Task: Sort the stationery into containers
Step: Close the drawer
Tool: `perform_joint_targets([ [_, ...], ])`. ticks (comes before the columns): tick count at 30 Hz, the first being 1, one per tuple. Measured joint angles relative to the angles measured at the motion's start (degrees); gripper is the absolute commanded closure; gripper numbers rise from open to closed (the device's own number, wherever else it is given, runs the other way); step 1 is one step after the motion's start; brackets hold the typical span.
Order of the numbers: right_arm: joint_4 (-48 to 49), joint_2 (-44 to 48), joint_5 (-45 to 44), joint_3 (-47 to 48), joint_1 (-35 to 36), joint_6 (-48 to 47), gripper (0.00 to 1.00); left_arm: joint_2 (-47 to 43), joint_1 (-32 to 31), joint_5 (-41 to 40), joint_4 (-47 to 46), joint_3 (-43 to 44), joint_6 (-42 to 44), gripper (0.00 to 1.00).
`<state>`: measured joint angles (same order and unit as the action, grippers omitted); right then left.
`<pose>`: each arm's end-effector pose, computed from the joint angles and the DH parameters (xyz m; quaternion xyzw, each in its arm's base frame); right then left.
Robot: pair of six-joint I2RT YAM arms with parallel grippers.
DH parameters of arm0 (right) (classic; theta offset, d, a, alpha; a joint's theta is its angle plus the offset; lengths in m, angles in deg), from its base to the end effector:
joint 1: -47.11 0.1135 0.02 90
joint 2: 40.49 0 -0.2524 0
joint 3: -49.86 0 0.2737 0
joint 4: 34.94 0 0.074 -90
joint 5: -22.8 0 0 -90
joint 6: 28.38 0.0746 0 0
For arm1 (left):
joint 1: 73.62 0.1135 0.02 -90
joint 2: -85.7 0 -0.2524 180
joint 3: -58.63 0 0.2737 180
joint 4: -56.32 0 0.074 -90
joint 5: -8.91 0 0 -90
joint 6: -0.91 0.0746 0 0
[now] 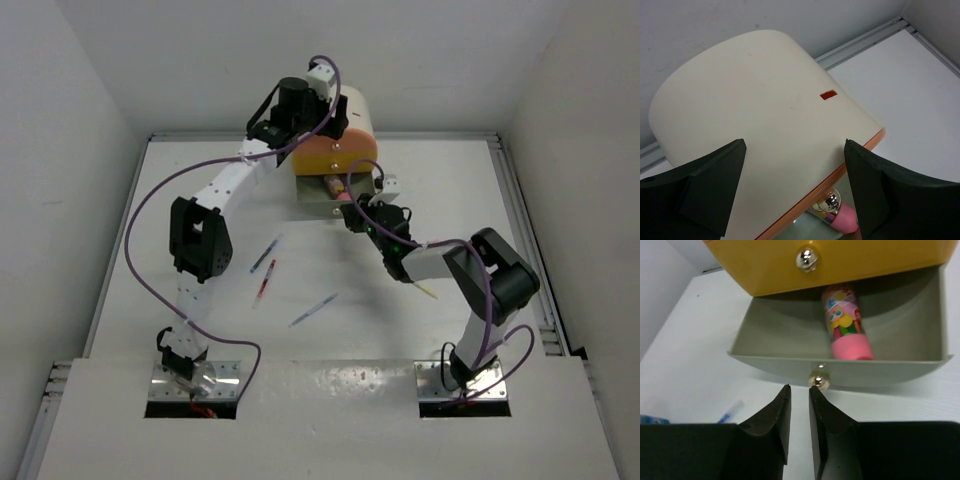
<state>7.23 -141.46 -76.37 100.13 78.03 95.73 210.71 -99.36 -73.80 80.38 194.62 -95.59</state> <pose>0.3385 0.1889 0.1276 0.0732 0.7536 0.2986 0.5811 0.5162 -0.2594 0.3389 0.1696 0.7639 -0.2202 0.5825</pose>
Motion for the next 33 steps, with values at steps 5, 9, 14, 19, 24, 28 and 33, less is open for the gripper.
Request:
perform_joint_targets([
  [5, 2.23, -2.71, -1.42, -0.02, 1.86, 5.64, 0.9, 0.0, 0.22, 0.02, -0.39, -0.2, -0.02, 0.14],
  [9, 2.25, -4.07, -2.47, -0.2, 2.01, 9.46, 0.99, 0.0, 0.26, 0.04, -0.79, -0.44, -0.04, 0.14],
  [14, 2.19, -4.17, -3.87, -0.57, 1.97, 13.31, 1.0, 0.0, 0.31, 0.11, -1.79, -0.96, -0.17, 0.14],
  [19, 2.58, -5.81, -4.52, -0.57, 1.79, 16.76, 0.95, 0.0, 0.39, 0.24, -2.73, -1.42, -0.24, 0.14],
  [24, 2.51, -8.79, -5.03, -0.07, 1.4, 19.52, 0.95, 0.0, 0.79, 0.68, -3.58, -1.81, -1.2, 0.14],
  [28, 2.99, -11.78, -5.6, 1.66, 0.83, 20.24, 0.96, 0.0, 1.09, 1.33, -4.33, -2.21, -1.9, 0.14],
  [33, 3.65, -15.45, -5.7, 5.66, -0.17, 20.35, 0.95, 0.0, 1.36, 1.75, -4.83, -2.45, -2.27, 0.14],
])
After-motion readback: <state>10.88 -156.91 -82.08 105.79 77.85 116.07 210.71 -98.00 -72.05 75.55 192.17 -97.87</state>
